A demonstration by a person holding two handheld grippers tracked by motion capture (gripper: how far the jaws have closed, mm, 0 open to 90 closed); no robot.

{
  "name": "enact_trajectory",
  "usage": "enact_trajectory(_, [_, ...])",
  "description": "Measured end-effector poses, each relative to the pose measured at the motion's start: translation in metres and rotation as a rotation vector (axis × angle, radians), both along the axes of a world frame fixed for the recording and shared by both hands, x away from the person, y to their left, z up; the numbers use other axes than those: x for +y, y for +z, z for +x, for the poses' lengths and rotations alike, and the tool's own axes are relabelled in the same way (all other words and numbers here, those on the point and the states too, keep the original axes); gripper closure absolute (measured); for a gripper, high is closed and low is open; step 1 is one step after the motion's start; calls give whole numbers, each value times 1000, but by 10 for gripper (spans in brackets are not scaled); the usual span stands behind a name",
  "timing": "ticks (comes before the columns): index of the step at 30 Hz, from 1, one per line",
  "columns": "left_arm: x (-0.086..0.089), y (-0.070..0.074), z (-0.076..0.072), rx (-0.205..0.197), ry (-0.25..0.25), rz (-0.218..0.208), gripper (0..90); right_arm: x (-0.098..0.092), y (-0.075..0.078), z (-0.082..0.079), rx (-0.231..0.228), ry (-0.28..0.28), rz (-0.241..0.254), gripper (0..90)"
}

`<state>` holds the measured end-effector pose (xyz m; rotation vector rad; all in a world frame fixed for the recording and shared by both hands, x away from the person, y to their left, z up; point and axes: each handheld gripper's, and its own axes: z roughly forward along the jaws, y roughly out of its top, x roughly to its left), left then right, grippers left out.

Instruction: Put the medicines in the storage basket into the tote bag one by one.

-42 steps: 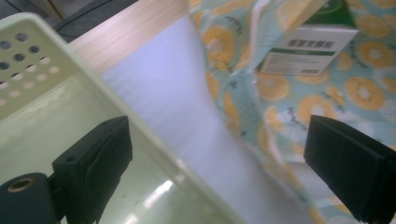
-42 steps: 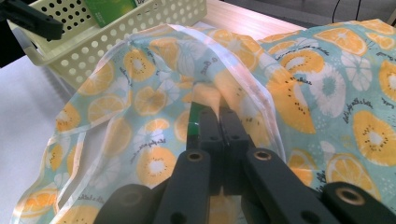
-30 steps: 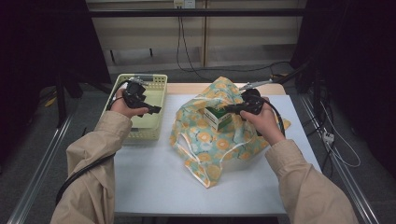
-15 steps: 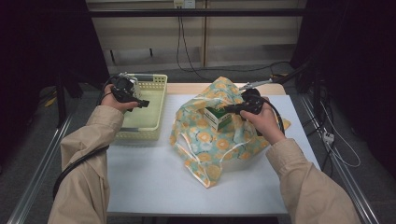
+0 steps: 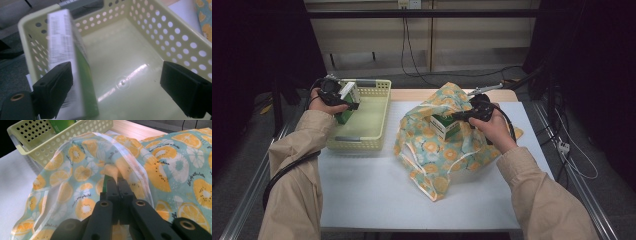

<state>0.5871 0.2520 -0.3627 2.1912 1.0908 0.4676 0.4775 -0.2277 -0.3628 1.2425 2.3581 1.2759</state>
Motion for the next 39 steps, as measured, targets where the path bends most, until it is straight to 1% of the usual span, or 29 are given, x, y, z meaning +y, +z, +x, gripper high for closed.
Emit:
enact_trajectory(1, [0, 2, 1, -3, 1, 10, 110, 0, 1, 0, -1, -2, 2, 900])
enact_trajectory(3, [1, 2, 2, -7, 4, 13, 110, 0, 2, 0, -2, -2, 2, 900])
enact_trajectory(5, [3, 0, 2, -9, 25, 19, 111, 0, 4, 0, -5, 1, 4, 900])
enact_trajectory(7, [5, -4, 4, -1, 48, 32, 111, 0, 4, 0, -4, 4, 4, 900])
enact_trajectory(8, [6, -7, 4, 9, 54, 28, 111, 0, 4, -1, -5, 4, 5, 900])
enact_trajectory(9, [6, -9, 4, 2, 56, 34, 114, -1, 4, -1, -5, 2, 7, 900])
enact_trajectory(10, [6, -12, 4, 5, 59, 42, 126, -1, 4, -1, -5, 4, 8, 900])
enact_trajectory(11, [5, -14, 4, 19, 58, 51, 165, -1, 5, -1, -7, 3, 8, 900])
enact_trajectory(12, [5, -16, 4, 33, 58, 54, 232, -2, 5, -1, -8, 2, 9, 900])
enact_trajectory(14, [3, -21, 4, 50, 70, 51, 373, -3, 6, -1, -11, 1, 12, 900])
enact_trajectory(15, [2, -23, 3, 69, 80, 65, 466, -3, 6, -1, -10, -1, 12, 900])
enact_trajectory(16, [0, -25, 3, 63, 96, 62, 495, -4, 6, -2, -10, -2, 12, 900])
enact_trajectory(17, [-2, -26, 3, 59, 101, 71, 506, -4, 7, -3, -10, -1, 13, 900])
enact_trajectory(18, [-4, -24, 2, 64, 112, 82, 519, -4, 7, -3, -13, 0, 13, 900])
enact_trajectory(19, [-7, -22, 1, 48, 123, 91, 551, -5, 8, -3, -16, -1, 13, 900])
enact_trajectory(20, [-7, -18, -1, 35, 125, 93, 606, -6, 8, -4, -15, -4, 14, 900])
enact_trajectory(21, [-8, -15, -1, 52, 127, 53, 632, -7, 8, -4, -16, -6, 13, 900])
enact_trajectory(22, [-10, -10, -3, 60, 121, 54, 633, -8, 9, -4, -16, -10, 15, 900])
enact_trajectory(23, [-12, -6, -5, 59, 120, 64, 633, -10, 9, -5, -16, -10, 14, 900])
enact_trajectory(24, [-13, -2, -7, 70, 115, 55, 633, -11, 9, -5, -18, -13, 16, 900])
enact_trajectory(25, [-13, 2, -10, 84, 112, 24, 634, -12, 9, -5, -18, -15, 18, 900])
enact_trajectory(26, [-14, 6, -12, 86, 115, -1, 634, -13, 8, -6, -18, -17, 16, 900])
enact_trajectory(27, [-15, 9, -15, 91, 113, -13, 634, -14, 7, -6, -18, -20, 20, 900])
enact_trajectory(28, [-15, 14, -18, 95, 101, -11, 635, -16, 6, -6, -17, -25, 20, 900])
enact_trajectory(30, [-17, 21, -23, 97, 92, -44, 635, -19, 5, -5, -17, -34, 20, 900])
enact_trajectory(31, [-18, 27, -26, 104, 73, -47, 635, -20, 5, -5, -15, -35, 21, 900])
enact_trajectory(33, [-20, 36, -31, 98, 56, -68, 636, -21, 4, -5, -15, -40, 19, 900])
enact_trajectory(36, [-27, 54, -40, 83, -3, -90, 635, -22, 5, -5, -19, -46, 25, 900])
enact_trajectory(39, [-38, 68, -51, 71, -64, -119, 635, -22, 5, -4, -19, -48, 23, 900])
